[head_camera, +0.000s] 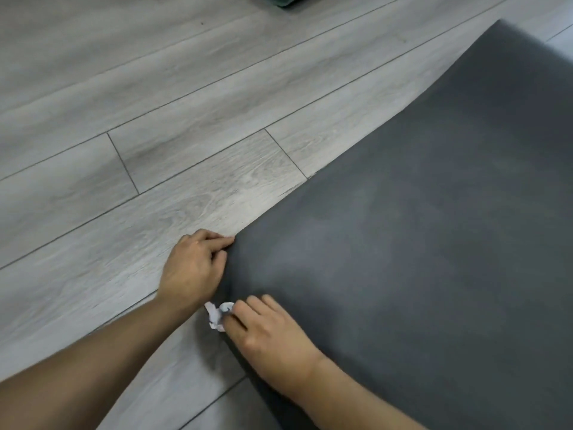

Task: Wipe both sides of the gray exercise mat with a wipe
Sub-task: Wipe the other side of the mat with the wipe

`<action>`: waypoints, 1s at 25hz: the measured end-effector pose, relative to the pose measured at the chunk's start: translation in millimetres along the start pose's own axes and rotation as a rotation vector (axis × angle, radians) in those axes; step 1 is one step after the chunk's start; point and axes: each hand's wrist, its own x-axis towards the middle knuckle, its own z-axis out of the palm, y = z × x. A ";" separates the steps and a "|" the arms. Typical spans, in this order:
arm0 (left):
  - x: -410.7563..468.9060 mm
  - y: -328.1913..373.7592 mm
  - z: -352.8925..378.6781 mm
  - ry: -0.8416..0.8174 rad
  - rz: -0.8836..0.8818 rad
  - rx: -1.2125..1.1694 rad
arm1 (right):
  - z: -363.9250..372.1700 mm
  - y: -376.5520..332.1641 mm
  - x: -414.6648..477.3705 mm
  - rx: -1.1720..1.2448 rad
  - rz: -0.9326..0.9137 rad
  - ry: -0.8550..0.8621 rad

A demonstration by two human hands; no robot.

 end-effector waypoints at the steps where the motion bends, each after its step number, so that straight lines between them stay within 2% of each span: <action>1: 2.2 2.5 0.3 0.028 -0.004 -0.005 | -10.4 20.1 -1.4 -0.064 -0.030 -0.037; 2: 3.6 8.3 2.5 0.052 0.017 0.009 | -23.5 47.1 0.2 -0.089 0.053 -0.031; 5: 1.6 32.8 12.6 0.096 0.127 0.056 | -72.1 137.5 5.7 -0.113 0.514 0.102; 7: -1.0 49.1 21.4 0.084 0.197 0.078 | -89.7 168.8 2.8 -0.164 0.696 0.138; 9: 2.5 60.2 30.3 0.059 0.257 0.134 | -89.3 173.3 2.1 -0.327 0.741 0.194; 10: 4.6 63.8 34.6 0.042 0.269 0.158 | -85.9 171.6 0.4 -0.368 0.702 0.221; 14: 5.0 62.5 42.5 0.066 0.274 0.188 | -62.9 161.5 -13.0 -0.248 0.673 0.270; 17: 8.3 62.0 39.3 0.091 0.282 0.174 | -63.5 154.2 -19.8 -0.215 0.508 0.229; 19: 14.1 65.0 39.4 0.120 0.272 0.160 | -81.6 178.5 -19.7 -0.281 0.368 0.154; 20: 14.4 65.8 40.7 0.134 0.272 0.167 | -92.8 198.9 -19.2 -0.330 0.397 0.151; 23: 13.7 65.1 41.4 0.166 0.307 0.193 | -121.2 248.9 -13.3 -0.353 0.896 0.276; 24: 15.0 64.3 42.4 0.165 0.317 0.192 | -116.4 246.3 -8.0 -0.339 0.975 0.323; 25: 16.6 63.4 43.3 0.163 0.316 0.185 | -102.0 227.7 0.4 -0.326 0.951 0.349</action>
